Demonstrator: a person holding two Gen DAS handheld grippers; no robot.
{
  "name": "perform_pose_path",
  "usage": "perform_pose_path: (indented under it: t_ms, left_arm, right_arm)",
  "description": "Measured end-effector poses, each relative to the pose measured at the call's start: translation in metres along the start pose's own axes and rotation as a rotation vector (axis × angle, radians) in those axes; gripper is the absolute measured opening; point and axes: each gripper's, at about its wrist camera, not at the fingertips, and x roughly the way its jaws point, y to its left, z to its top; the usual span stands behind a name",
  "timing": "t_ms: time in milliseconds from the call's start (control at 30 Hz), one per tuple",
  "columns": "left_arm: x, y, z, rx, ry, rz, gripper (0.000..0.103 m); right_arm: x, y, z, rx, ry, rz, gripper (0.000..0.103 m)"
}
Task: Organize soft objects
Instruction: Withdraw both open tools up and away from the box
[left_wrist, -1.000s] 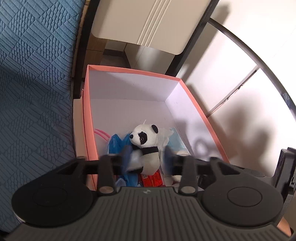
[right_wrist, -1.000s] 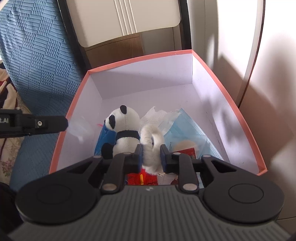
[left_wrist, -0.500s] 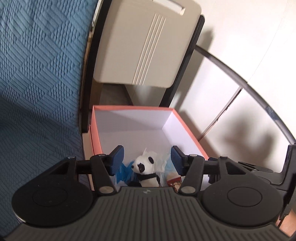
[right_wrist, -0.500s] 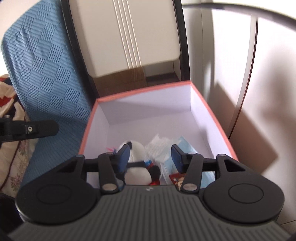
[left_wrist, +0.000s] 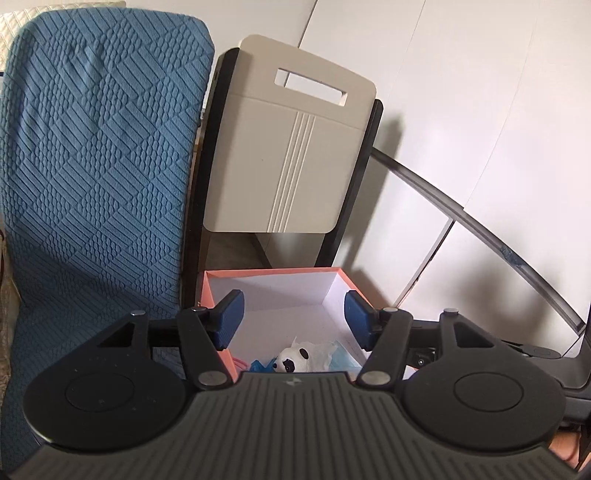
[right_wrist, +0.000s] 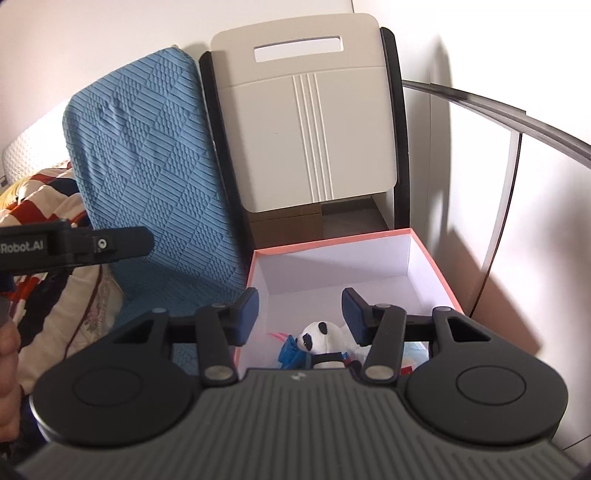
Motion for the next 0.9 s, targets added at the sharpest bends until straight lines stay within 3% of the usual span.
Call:
perform_pose_path:
  t_ms: [900]
  left_arm:
    - [-0.011, 0.014, -0.067, 0.012, 0.124, 0.049, 0.066]
  right_arm:
    - [-0.039, 0.005, -0.066, 0.045, 0.099, -0.075, 0.052]
